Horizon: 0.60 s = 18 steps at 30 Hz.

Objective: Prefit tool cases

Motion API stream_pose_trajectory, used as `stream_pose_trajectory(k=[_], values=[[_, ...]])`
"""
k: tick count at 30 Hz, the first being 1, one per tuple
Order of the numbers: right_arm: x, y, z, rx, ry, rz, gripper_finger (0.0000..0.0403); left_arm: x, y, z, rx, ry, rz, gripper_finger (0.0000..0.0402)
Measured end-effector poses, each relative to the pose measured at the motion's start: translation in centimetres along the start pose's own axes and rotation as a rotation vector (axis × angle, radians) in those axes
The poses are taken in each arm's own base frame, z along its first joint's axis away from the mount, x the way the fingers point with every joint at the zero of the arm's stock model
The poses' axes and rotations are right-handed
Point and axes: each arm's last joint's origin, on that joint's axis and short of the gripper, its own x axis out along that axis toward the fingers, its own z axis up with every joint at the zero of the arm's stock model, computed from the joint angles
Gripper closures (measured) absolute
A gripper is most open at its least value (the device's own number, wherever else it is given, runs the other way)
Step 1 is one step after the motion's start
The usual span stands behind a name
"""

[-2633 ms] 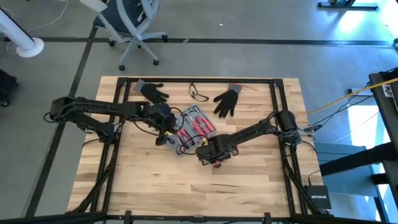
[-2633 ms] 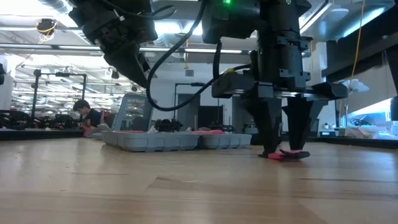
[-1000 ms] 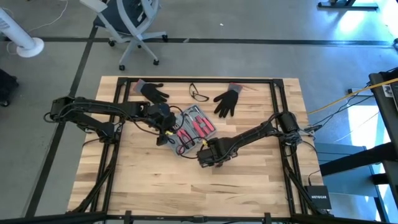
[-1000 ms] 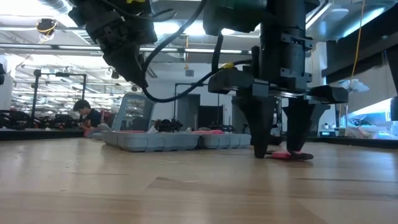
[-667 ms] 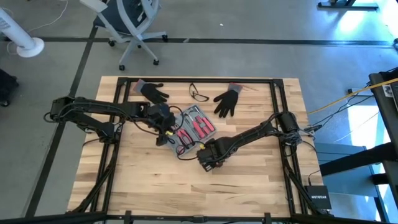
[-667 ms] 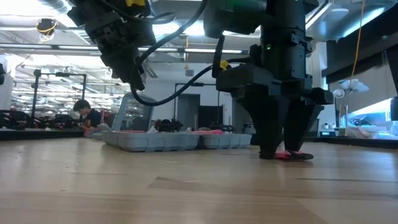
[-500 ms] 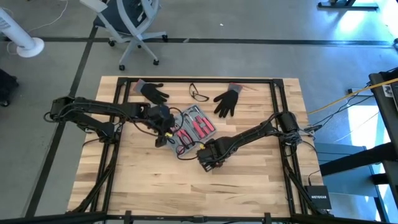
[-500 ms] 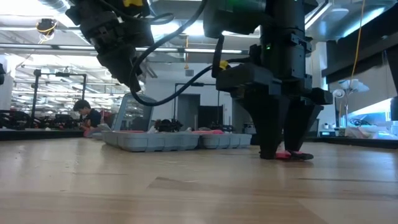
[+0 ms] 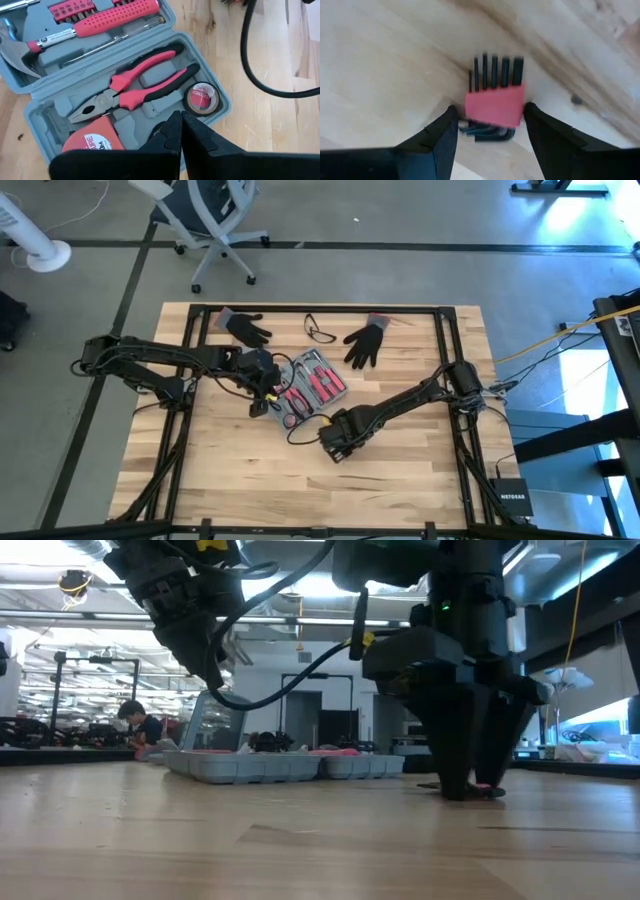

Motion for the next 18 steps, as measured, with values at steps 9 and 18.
stream_pose_trajectory(k=[9,18], values=[[-0.01,0.06,0.35,0.062,-0.049,0.004,0.0182,0.0,0.0,0.0,-0.002,0.0,0.0,0.0401],[0.0,0.07,0.35,0.074,-0.07,-0.002,0.0182,0.0,0.02,0.0,0.006,0.0,0.001,0.0401]])
